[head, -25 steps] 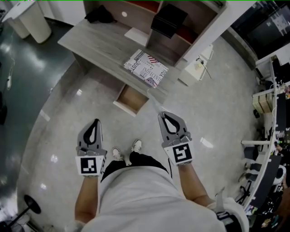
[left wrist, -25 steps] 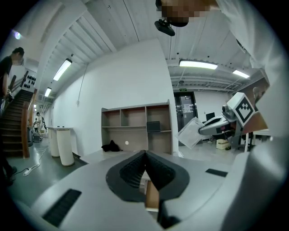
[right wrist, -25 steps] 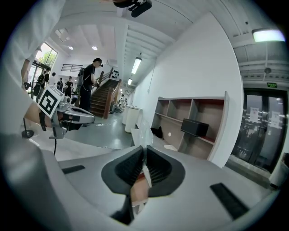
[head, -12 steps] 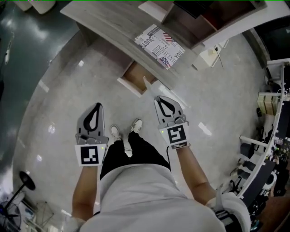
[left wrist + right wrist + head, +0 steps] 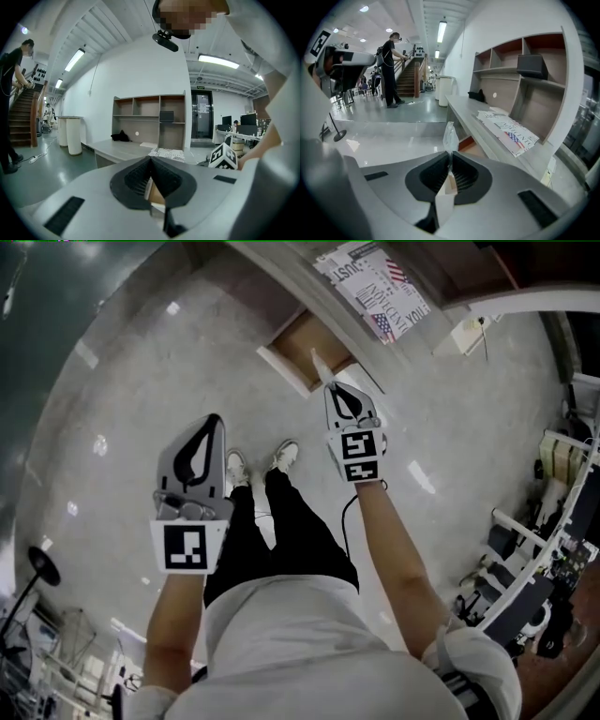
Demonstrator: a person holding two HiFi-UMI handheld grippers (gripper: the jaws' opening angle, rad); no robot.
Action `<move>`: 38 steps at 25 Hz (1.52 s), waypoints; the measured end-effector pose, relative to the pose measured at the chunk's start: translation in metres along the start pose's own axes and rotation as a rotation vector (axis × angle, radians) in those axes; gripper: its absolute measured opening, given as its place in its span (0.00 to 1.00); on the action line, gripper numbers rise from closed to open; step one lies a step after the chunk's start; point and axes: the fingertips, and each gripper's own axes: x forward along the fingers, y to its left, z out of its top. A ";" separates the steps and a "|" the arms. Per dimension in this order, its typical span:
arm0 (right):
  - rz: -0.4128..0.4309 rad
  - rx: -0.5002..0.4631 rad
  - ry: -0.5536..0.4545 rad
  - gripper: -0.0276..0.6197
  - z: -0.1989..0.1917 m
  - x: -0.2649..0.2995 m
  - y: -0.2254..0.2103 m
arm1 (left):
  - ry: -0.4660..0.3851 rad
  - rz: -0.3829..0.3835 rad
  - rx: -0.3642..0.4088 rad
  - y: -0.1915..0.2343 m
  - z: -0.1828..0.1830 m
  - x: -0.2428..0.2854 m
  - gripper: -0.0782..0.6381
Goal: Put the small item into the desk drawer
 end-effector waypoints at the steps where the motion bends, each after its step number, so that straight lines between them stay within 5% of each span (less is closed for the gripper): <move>1: -0.001 0.000 0.010 0.09 -0.005 0.009 0.001 | 0.004 0.003 -0.004 0.002 -0.004 0.000 0.13; 15: 0.003 -0.089 0.108 0.09 -0.060 0.094 0.013 | 0.045 0.020 -0.064 0.011 -0.069 0.005 0.13; 38: 0.004 -0.176 0.219 0.09 -0.098 0.157 0.014 | 0.127 0.025 -0.043 0.015 -0.093 -0.004 0.13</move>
